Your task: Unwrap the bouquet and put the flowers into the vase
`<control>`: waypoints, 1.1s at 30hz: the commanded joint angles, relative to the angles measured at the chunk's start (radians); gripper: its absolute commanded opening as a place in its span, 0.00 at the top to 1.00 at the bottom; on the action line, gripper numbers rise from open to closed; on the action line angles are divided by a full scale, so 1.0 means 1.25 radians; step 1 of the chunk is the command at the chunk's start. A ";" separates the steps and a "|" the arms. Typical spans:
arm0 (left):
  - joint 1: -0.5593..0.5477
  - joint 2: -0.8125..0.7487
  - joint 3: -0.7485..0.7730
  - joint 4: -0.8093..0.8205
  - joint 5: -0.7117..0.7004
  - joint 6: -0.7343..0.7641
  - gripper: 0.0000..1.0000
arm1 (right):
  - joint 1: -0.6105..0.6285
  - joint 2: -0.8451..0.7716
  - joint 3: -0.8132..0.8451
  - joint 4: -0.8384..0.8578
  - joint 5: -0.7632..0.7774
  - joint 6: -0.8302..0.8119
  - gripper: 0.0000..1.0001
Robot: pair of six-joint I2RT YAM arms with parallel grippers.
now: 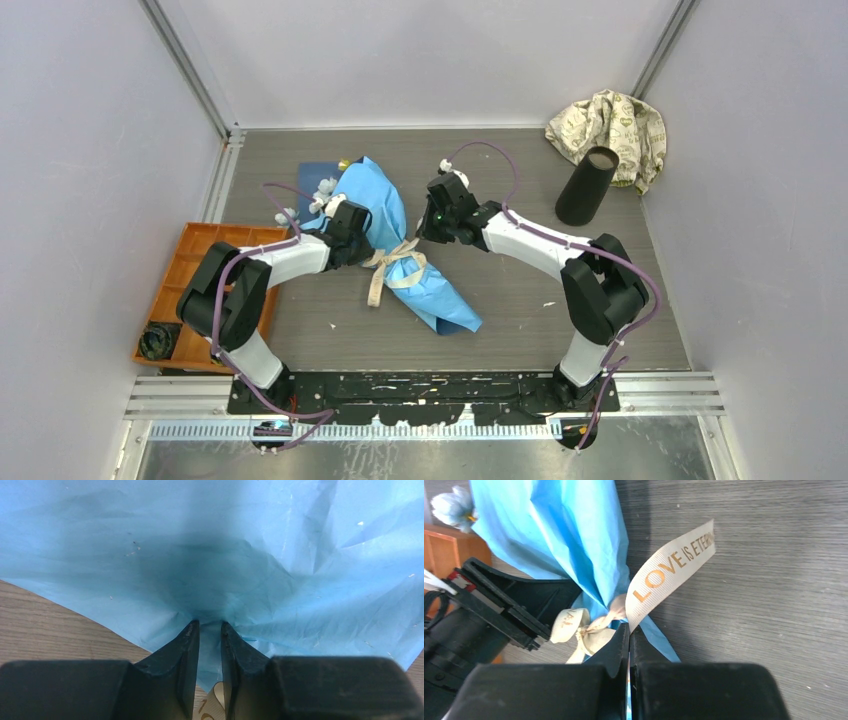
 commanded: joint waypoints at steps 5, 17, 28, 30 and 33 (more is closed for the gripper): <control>0.004 0.076 -0.033 -0.111 -0.020 0.012 0.75 | -0.005 -0.177 0.050 -0.114 0.202 -0.105 0.99; 0.004 0.100 -0.020 -0.120 -0.029 0.013 0.75 | -0.012 -0.491 0.101 -0.286 0.470 -0.235 0.99; 0.004 0.081 -0.001 -0.139 -0.009 0.033 0.77 | -0.011 -0.552 0.123 -0.343 0.414 -0.235 0.99; 0.004 0.031 0.000 -0.137 0.022 0.042 0.78 | -0.013 -0.534 0.107 -0.338 0.392 -0.227 0.99; 0.000 -0.049 0.004 -0.149 0.052 0.050 0.78 | -0.011 -0.500 0.084 -0.333 0.362 -0.216 0.99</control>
